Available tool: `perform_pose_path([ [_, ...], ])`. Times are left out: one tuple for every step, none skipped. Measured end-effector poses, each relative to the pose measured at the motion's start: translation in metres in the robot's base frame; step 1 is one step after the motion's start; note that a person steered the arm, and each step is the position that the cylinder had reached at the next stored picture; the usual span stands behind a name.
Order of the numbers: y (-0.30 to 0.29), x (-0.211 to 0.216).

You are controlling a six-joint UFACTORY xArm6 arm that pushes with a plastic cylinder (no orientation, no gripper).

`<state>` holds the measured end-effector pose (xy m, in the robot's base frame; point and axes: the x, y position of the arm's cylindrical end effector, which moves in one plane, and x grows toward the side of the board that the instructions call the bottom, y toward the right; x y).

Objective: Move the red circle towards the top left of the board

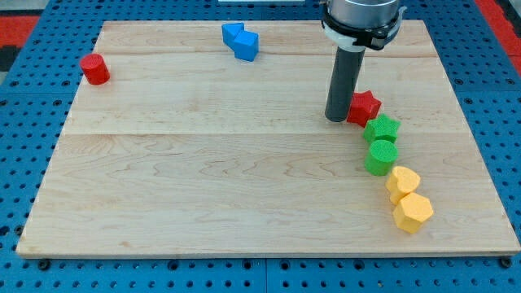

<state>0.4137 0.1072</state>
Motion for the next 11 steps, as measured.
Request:
perform_pose_path([
  [0.018, 0.0],
  [0.019, -0.002],
  [-0.054, -0.005],
  [-0.125, 0.009],
  [-0.224, 0.019],
  [-0.343, -0.025],
  [-0.404, -0.099],
  [-0.412, -0.107],
  [-0.412, -0.126],
  [-0.388, -0.173],
  [-0.395, -0.186],
])
